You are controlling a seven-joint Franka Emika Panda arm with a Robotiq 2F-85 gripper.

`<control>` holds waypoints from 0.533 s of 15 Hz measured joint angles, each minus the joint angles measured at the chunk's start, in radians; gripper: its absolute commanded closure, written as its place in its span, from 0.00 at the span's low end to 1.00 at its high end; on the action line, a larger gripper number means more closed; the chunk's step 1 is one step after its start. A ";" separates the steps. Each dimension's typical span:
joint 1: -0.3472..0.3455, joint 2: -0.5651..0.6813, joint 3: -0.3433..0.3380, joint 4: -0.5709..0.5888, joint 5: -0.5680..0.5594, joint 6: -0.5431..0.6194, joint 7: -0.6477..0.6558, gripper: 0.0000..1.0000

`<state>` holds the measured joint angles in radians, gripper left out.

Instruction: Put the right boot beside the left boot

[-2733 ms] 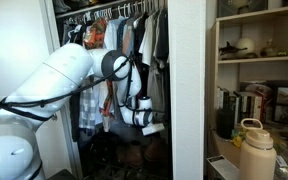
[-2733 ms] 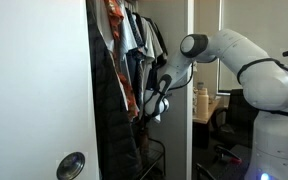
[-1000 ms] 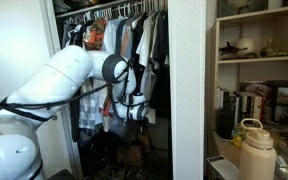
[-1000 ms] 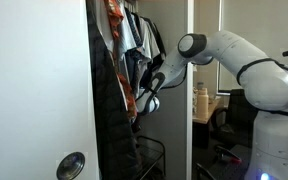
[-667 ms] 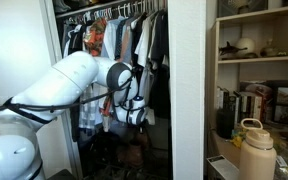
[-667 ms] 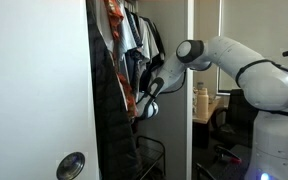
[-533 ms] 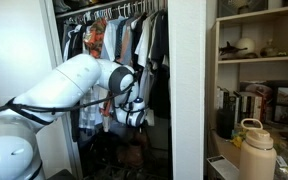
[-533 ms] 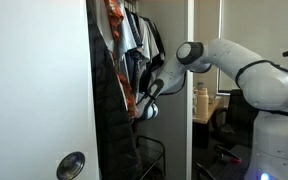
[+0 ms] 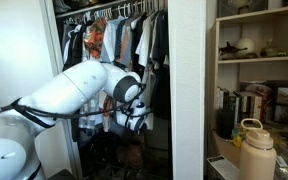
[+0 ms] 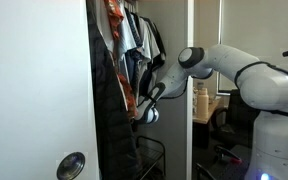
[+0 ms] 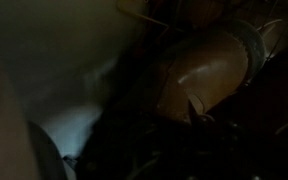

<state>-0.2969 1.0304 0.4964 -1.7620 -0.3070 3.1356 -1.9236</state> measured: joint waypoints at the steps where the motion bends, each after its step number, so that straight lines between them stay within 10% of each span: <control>1: -0.008 0.002 0.004 0.000 -0.001 0.000 0.000 0.95; 3: -0.021 0.002 0.006 0.000 -0.001 0.000 0.000 0.94; 4: -0.027 0.002 0.007 0.000 -0.002 0.000 0.000 0.69; 8: -0.050 0.000 0.010 -0.003 -0.002 0.007 0.001 0.48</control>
<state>-0.3472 1.0302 0.5060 -1.7654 -0.3086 3.1426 -1.9229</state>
